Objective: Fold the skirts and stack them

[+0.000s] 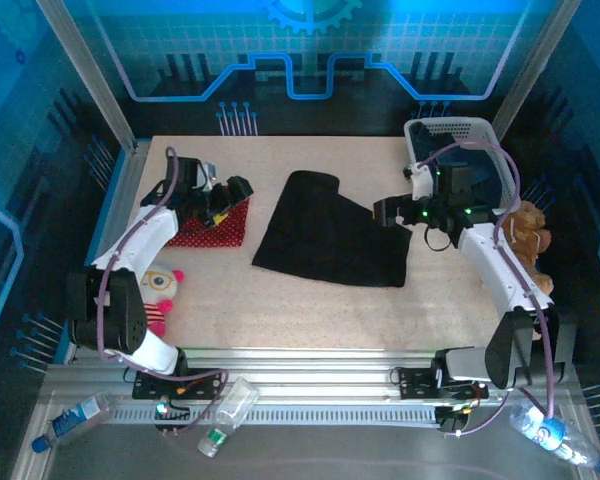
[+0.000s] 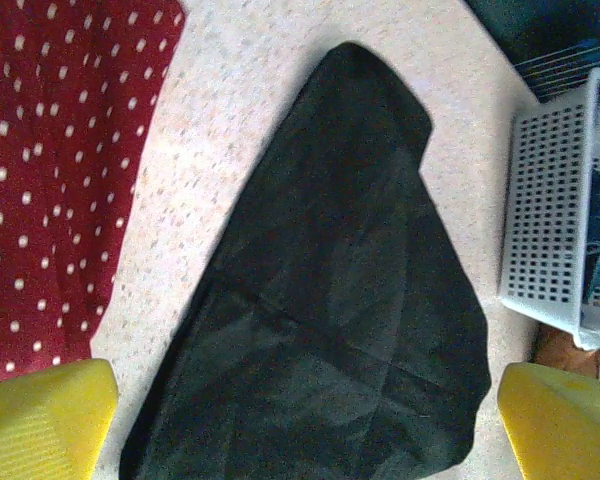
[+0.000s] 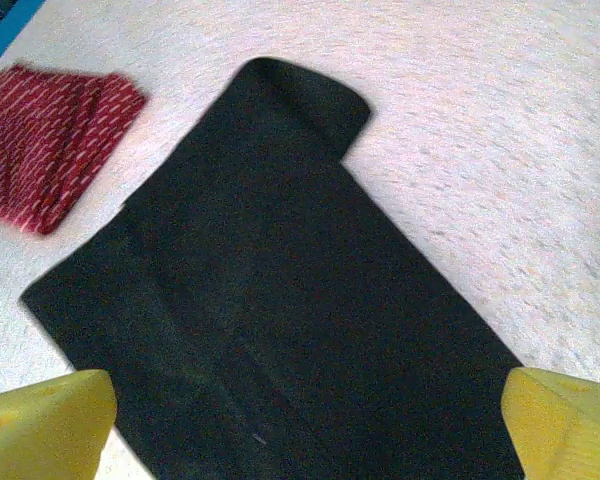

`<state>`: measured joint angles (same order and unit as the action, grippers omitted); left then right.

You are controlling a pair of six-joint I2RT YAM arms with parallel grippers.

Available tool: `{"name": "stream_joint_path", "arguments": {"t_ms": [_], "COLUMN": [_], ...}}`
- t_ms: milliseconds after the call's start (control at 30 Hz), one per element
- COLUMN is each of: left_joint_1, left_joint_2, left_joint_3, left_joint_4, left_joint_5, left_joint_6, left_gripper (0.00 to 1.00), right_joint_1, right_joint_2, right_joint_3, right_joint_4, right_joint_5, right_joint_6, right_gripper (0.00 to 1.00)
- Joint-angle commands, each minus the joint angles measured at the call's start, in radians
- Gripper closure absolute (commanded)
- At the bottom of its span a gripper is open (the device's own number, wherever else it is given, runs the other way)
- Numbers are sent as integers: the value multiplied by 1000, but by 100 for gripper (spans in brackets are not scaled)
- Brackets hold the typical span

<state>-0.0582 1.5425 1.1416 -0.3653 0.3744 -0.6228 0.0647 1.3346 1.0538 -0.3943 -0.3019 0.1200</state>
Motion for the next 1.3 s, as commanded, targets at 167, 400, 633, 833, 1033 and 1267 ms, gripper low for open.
{"name": "stream_joint_path", "arguments": {"t_ms": [167, 400, 633, 833, 1033, 1267], "left_joint_1": [-141, -209, -251, -280, -282, -292], "left_joint_2": [-36, -35, 46, 90, 157, 118], "left_joint_3": [-135, -298, -276, -267, -248, -223], "left_joint_4": [-117, -7, 25, 50, 173, 165], "left_joint_5": [-153, -177, -216, -242, -244, -297], "left_joint_6": [-246, -401, -446, -484, -502, -459], "left_gripper": [7, 18, 35, 40, 50, 76], "right_joint_1": [-39, -45, -43, -42, -39, -36], "right_joint_2": [-49, -65, -78, -74, -58, -49], "right_joint_3": [-228, -293, -333, -361, -420, -450], "right_joint_4": [64, 1, -13, -18, 32, 1], "right_joint_5": [76, 25, -14, -35, -43, -6], "right_joint_6": [609, 739, 750, 776, 830, 830], "right_gripper": [0, 0, 0, 0, 5, 10]}}
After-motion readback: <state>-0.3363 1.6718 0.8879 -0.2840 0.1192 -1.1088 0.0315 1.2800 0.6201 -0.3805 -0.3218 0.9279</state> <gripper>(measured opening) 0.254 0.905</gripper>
